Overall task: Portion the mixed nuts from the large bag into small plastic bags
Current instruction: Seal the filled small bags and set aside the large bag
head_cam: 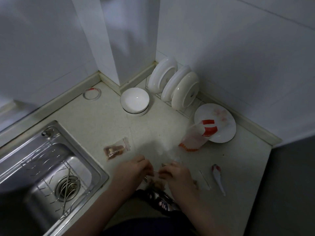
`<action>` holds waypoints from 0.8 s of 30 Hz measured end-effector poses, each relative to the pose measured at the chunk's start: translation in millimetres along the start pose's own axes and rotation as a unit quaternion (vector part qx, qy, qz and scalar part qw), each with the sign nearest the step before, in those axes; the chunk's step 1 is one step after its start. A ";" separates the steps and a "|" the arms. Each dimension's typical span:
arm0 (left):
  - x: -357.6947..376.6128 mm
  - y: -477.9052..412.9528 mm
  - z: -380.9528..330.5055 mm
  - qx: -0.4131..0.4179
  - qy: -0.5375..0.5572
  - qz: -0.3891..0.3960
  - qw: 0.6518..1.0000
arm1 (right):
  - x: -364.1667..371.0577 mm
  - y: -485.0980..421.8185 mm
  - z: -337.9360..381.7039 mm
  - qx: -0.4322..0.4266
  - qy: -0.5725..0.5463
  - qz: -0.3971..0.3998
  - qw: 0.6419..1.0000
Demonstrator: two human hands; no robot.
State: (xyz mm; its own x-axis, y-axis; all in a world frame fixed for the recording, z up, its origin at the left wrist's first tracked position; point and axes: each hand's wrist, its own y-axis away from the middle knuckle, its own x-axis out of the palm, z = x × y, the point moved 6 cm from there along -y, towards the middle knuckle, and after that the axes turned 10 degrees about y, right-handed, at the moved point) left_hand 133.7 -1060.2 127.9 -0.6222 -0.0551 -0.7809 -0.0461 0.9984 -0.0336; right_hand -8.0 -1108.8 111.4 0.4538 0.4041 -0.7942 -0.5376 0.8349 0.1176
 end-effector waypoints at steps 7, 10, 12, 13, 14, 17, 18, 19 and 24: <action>10.8 -19.3 107.6 -0.162 -0.074 0.027 0.984 | 23.6 -24.2 -20.7 0.157 -0.149 0.030 0.976; 14.7 -26.5 132.9 -0.210 -0.094 0.020 0.973 | 37.0 -37.0 -24.5 0.226 -0.264 0.038 0.937; 19.4 -29.2 136.6 -0.202 -0.137 0.025 0.970 | 43.5 -44.2 -33.7 0.269 -0.294 0.019 0.917; 21.2 -29.6 137.2 -0.196 -0.168 0.023 0.966 | 46.5 -46.5 -40.4 0.290 -0.297 0.007 0.910; 22.9 -30.1 137.4 -0.188 -0.197 0.017 0.962 | 49.0 -47.7 -46.9 0.310 -0.290 0.000 0.905; 30.4 -32.3 140.1 -0.159 -0.257 0.005 0.953 | 52.2 -45.7 -62.7 0.347 -0.245 -0.019 0.905; 33.2 -33.2 141.4 -0.152 -0.271 0.007 0.951 | 49.4 -44.2 -64.4 0.344 -0.226 -0.030 0.911; 36.5 -33.3 144.0 -0.148 -0.279 0.012 0.949 | 46.7 -43.7 -64.0 0.333 -0.207 -0.039 0.919; 38.0 -34.7 143.6 -0.117 -0.251 0.025 0.961 | 34.0 -37.9 -45.9 0.255 -0.136 -0.010 0.957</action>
State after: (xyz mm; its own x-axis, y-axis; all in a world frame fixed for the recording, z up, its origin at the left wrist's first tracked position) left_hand 223.9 -1094.8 9.9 -0.1765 0.0653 -0.9821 -0.2361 0.9659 0.1066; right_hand -4.8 -1143.9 52.6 0.6657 0.4102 -0.6234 -0.1411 0.8895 0.4346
